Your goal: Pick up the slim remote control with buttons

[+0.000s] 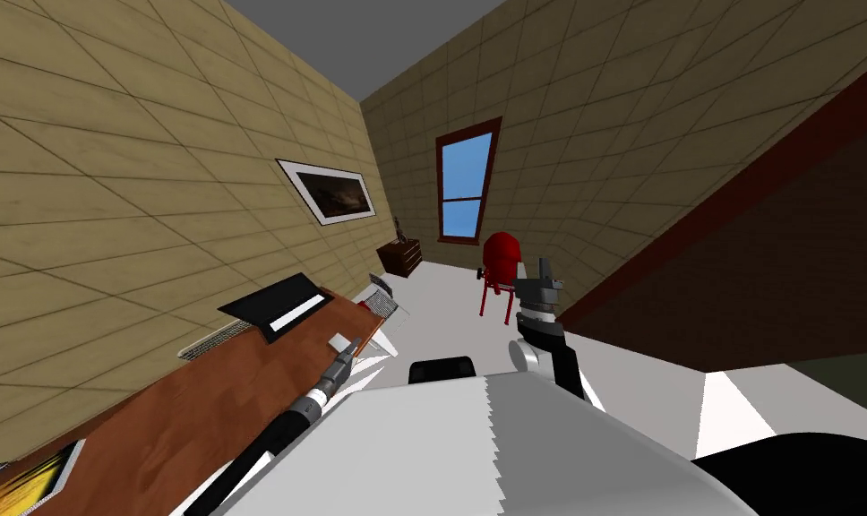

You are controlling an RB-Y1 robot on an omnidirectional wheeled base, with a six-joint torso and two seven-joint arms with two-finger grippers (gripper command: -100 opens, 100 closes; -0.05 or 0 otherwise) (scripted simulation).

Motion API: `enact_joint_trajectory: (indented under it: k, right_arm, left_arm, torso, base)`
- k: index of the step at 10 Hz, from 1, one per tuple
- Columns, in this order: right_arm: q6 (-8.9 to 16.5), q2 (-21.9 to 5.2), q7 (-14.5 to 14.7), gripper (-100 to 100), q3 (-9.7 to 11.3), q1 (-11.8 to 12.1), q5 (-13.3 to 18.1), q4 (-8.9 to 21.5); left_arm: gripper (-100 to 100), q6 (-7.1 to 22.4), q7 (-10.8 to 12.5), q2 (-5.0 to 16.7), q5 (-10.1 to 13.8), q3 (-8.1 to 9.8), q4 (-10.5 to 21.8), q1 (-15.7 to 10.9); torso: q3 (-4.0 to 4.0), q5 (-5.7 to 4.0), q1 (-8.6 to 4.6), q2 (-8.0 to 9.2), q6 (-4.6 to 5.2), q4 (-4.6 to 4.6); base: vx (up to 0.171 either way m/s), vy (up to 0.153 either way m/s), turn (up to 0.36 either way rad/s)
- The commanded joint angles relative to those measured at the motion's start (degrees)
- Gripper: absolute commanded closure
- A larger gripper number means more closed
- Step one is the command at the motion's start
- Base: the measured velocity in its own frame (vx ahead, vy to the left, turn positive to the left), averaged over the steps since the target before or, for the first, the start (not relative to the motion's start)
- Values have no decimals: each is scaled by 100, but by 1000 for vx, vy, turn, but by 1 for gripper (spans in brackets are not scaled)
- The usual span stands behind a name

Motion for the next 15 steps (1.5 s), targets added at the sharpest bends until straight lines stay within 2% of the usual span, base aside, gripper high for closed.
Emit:
enact_joint_trajectory:
  k: [1,2,3,6,7,8,9,11,12,13,14,15]
  right_arm:
    - [0,0,0,0,0,0,0,0]
    - [0,0,0,0,0,1,0,0]
    - [0,0,0,0,0,0,0,0]
    - [0,0,0,0,0,1,0,0]
    - [0,-1,0,0,-1,1,0,0]
    - [0,0,0,0,-1,2,0,0]
    - [0,0,0,0,-1,2,0,0]
    - [0,0,0,0,-1,1,0,0]
    - [0,-1,0,0,-1,1,0,0]
    - [0,-1,0,0,-2,3,0,0]
    - [0,-1,0,0,-1,2,0,0]
    - [0,-1,0,0,-2,3,0,0]
  left_arm:
    - [-100,113,-43,69,185,-53,37,132]
    - [-100,305,-40,226,401,-118,160,227]
    - [-100,305,-40,226,401,-118,160,227]
    - [-100,851,18,629,970,-313,525,472]
    - [-100,912,18,629,1037,-313,525,472]
    - [-100,1079,50,739,1241,-376,642,540]
    - [-100,1118,50,739,1241,-376,642,540]
    - [-100,1453,131,924,1630,-496,864,656]
    - [-100,1510,131,924,1630,-496,864,656]
    - [-100,1678,177,999,1813,-553,968,706]
    - [-100,1723,177,999,1813,-553,968,706]
    - [-100,1916,226,1065,1987,-608,1067,750]
  torso:
    - [0,0,0,0,0,0]
    - [-1,-1,-5,-2,-2,0]
    - [-3,-2,-8,-5,0,-1]
    - [-10,-1,-2,-17,-2,-4]
    - [-13,2,12,-23,2,-4]
    - [-12,2,6,-21,-6,-4]
    - [-13,0,-1,-23,-3,-4]
    - [-12,0,-2,-21,-3,-4]
    - [-17,2,11,-30,0,-6]
    - [-17,1,5,-29,-10,-6]
    - [-17,1,4,-30,-4,-6]
    - [-16,1,-1,-29,-10,-6]
  base:
    - [-5,50,-322]
    - [1,41,-386]
    - [4,38,-114]
    - [28,65,-370]
    - [25,79,-243]
    - [29,60,-275]
    - [19,48,-150]
    - [34,79,-378]
    - [35,90,-134]
    - [36,79,-236]
    - [27,73,-123]
    - [20,73,-164]
